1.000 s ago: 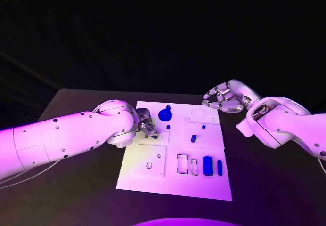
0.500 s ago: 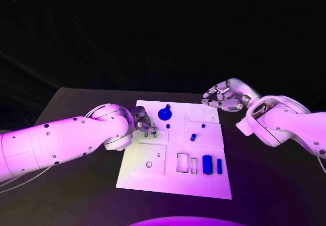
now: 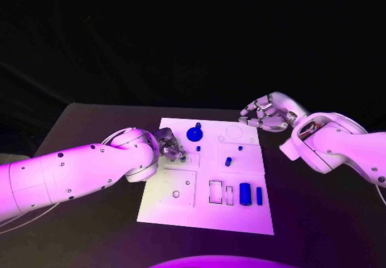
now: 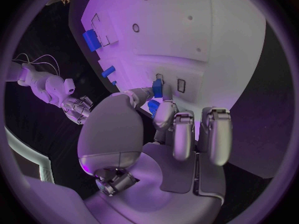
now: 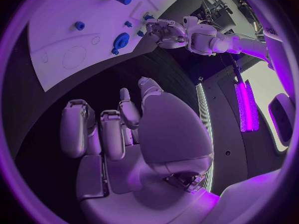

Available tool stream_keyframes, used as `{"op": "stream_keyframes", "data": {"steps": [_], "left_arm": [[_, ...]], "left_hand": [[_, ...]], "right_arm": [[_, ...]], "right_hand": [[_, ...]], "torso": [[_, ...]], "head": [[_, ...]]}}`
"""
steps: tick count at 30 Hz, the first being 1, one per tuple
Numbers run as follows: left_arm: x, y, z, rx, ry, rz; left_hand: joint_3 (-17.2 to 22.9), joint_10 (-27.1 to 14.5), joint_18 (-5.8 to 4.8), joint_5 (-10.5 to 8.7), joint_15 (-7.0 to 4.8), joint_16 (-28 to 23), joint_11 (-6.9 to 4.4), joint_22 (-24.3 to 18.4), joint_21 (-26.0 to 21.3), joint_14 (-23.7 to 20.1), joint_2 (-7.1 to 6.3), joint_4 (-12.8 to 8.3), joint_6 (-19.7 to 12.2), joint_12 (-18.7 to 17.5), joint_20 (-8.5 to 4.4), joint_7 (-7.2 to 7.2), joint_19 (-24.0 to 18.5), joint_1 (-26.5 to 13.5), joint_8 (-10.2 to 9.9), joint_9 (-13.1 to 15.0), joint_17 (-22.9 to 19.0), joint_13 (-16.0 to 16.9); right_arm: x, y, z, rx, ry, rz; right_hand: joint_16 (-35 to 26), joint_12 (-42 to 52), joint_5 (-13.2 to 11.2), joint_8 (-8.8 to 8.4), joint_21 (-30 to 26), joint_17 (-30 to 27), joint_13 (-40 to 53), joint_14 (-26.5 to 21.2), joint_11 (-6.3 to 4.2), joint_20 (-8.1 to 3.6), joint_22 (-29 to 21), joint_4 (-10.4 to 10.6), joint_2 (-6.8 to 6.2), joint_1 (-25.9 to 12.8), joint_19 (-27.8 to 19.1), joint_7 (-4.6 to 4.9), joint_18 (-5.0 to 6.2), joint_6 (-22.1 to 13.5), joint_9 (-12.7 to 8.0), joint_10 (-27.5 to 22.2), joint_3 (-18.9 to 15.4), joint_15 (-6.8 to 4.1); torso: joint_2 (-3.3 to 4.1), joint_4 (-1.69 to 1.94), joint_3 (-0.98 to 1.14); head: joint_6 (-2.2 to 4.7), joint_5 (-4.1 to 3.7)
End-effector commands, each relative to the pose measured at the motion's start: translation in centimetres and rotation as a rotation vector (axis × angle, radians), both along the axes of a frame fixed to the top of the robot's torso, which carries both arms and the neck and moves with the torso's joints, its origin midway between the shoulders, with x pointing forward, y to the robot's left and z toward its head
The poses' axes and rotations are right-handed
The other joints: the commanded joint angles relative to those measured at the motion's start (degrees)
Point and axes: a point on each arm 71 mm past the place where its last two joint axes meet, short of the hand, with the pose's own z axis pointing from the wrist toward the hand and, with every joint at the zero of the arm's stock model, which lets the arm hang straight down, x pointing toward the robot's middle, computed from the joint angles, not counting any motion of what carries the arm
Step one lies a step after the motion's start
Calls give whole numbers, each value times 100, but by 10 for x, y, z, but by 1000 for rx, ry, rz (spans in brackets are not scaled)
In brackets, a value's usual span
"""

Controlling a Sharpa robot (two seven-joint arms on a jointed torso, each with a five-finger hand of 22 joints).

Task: Assemble the parts on the task board

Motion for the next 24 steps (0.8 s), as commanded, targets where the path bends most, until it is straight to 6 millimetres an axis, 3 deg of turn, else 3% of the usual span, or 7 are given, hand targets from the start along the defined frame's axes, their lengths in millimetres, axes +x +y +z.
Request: {"op": "stream_keyframes", "data": {"steps": [1, 24], "left_arm": [[0, -4, 1, 4, -29, -36], [-2, -6, -7, 84, 70, -92]], "left_hand": [[996, 49, -86, 26, -47, 14, -5, 1510, 14, 592, 9, -955, 85, 22, -28, -125, 594, -3, 13, 328, 1509, 2], [1018, 39, -86, 22, -53, 14, -12, 1510, 14, 592, -28, -973, 92, -8, -33, -132, 594, -1, 15, 346, 1509, -29]], "right_arm": [[-1, 1, 0, -8, -4, 17], [-1, 2, 0, -9, -3, 18]], "right_hand": [[-26, -18, 22, 18, -36, 670, -5, 383, 5, 2, 661, 9, 27, -22, -23, -15, 56, -9, 6, -30, -40, -49], [-27, -13, 27, 21, -34, 671, -2, 383, 3, 2, 663, 11, 40, -33, -19, -17, 55, -9, 6, -25, -42, -50]], "torso": [[-2, 1, 3], [-7, 5, -3]], "head": [[-10, -7], [-30, -19]]}}
